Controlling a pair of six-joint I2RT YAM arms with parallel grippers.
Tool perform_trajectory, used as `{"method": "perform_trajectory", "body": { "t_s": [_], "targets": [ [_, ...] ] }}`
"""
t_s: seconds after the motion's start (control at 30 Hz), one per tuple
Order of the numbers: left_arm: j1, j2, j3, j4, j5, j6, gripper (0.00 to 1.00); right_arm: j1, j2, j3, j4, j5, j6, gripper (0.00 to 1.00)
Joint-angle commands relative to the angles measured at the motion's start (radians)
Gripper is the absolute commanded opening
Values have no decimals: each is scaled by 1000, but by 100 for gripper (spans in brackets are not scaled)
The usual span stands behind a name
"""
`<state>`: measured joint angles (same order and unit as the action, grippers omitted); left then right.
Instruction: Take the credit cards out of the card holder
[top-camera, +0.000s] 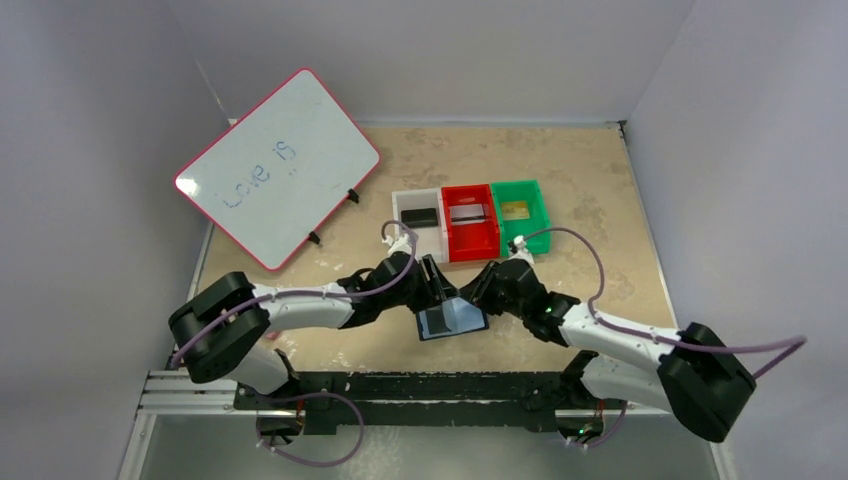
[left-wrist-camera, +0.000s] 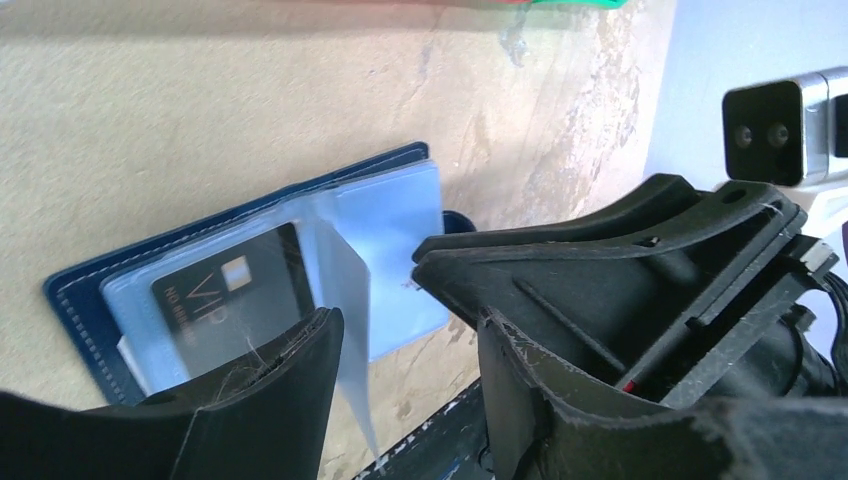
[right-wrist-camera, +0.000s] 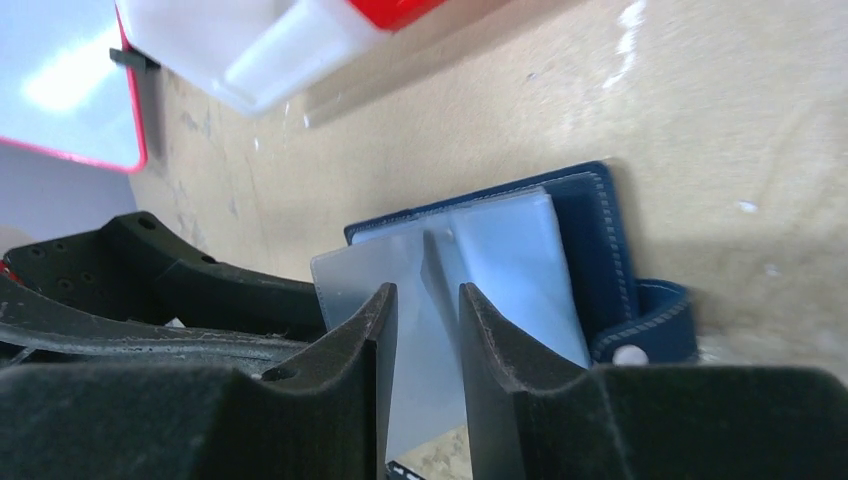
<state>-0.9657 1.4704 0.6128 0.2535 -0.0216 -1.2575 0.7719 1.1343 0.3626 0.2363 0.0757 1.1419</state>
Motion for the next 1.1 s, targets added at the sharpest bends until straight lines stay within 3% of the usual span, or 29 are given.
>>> {"method": "perform_trajectory", "body": {
  "t_s": [0.0, 0.23, 0.5, 0.73, 1.07],
  "targets": [
    [-14, 35, 85, 37, 27, 57, 51, 1, -140, 44, -255, 206, 76, 31],
    [-24, 176, 141, 101, 89, 47, 50, 1, -431, 23, -512, 393, 210, 27],
    [-30, 277, 182, 98, 115, 31, 48, 1, -598, -48, -469, 383, 177, 24],
    [-34, 56, 208, -173, -106, 137, 51, 0, -451, -38, -285, 271, 69, 22],
    [-31, -142, 146, -458, -366, 130, 54, 1, -102, 48, -53, -9, -133, 24]
  ]
}}
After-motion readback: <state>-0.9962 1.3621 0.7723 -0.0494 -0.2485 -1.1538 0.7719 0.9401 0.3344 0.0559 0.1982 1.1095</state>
